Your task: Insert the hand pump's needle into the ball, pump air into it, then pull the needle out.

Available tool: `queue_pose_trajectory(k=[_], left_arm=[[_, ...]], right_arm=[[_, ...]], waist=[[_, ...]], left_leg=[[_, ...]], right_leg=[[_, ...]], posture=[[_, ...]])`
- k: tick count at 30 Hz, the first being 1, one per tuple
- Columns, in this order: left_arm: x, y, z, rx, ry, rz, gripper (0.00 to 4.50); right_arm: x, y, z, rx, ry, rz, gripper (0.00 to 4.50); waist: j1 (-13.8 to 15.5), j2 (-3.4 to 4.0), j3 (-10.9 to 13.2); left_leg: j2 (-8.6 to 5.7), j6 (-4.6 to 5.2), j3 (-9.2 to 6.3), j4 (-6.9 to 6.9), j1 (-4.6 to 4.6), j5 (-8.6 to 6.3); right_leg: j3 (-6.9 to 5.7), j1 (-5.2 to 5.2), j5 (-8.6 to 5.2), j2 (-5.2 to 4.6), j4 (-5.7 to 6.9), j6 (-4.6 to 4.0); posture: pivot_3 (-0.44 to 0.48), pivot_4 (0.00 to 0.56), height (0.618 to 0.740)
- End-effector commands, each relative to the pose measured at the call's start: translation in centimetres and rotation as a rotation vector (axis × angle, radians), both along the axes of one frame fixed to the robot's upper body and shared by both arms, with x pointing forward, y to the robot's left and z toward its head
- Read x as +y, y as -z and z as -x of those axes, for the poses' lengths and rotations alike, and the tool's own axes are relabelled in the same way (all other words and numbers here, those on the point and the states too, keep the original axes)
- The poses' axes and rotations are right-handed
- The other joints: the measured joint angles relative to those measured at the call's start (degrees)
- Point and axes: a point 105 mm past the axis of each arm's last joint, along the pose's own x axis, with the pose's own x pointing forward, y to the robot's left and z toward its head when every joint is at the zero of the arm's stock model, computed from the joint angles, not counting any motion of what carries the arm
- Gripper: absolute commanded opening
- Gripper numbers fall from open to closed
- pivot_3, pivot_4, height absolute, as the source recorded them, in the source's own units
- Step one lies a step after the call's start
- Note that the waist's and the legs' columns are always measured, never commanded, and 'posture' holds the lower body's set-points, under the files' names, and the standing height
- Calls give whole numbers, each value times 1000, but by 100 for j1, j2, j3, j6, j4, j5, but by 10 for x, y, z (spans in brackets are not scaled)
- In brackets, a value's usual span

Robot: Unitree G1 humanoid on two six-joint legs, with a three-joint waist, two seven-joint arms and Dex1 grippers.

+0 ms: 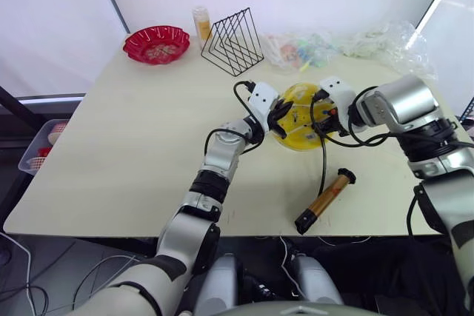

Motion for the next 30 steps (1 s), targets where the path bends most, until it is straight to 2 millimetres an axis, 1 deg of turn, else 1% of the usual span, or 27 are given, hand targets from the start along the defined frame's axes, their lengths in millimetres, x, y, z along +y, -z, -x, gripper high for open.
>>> queue_pose_trajectory(k=[1,2,7,10,18,26,30], left_arm=[[-24,6,15,15,113,-25,51],[-24,7,15,16,113,-25,51],[-25,10,16,26,118,-35,51],[-23,12,15,30,114,-40,51],[-21,13,12,34,95,-40,51],[-18,14,11,36,86,-40,51],[-18,14,10,37,82,-40,51]], right_arm=[[11,0,-5,-21,-33,26,301],[12,0,-5,-21,-35,26,301],[31,-3,-7,-32,-85,-1,301],[38,-3,-7,-31,-102,-7,301],[51,6,-5,-13,-134,9,301],[56,17,-4,13,-161,28,301],[59,19,-3,23,-176,33,301]], waist=[[-4,1,-1],[-4,1,-2],[-16,2,-3],[-25,3,-4],[-45,3,-8],[-126,3,-13],[-140,3,-14]], left_leg=[[0,0,1,0,1,0],[0,0,0,0,2,0],[0,0,0,2,7,1],[1,0,-3,2,12,1],[4,-1,-6,1,28,1],[6,-1,-17,-13,76,0],[6,-1,-23,-13,77,0]], right_leg=[[0,0,0,0,1,0],[0,1,0,1,1,0],[0,6,1,1,2,-1],[1,8,1,3,4,-2],[3,21,2,6,5,-3],[3,63,-2,7,-1,-7],[3,64,-3,7,0,-7]], posture=[[0,150,740],[0,150,740],[0,150,740],[0,150,740],[0,150,740],[0,150,740],[0,150,740]])
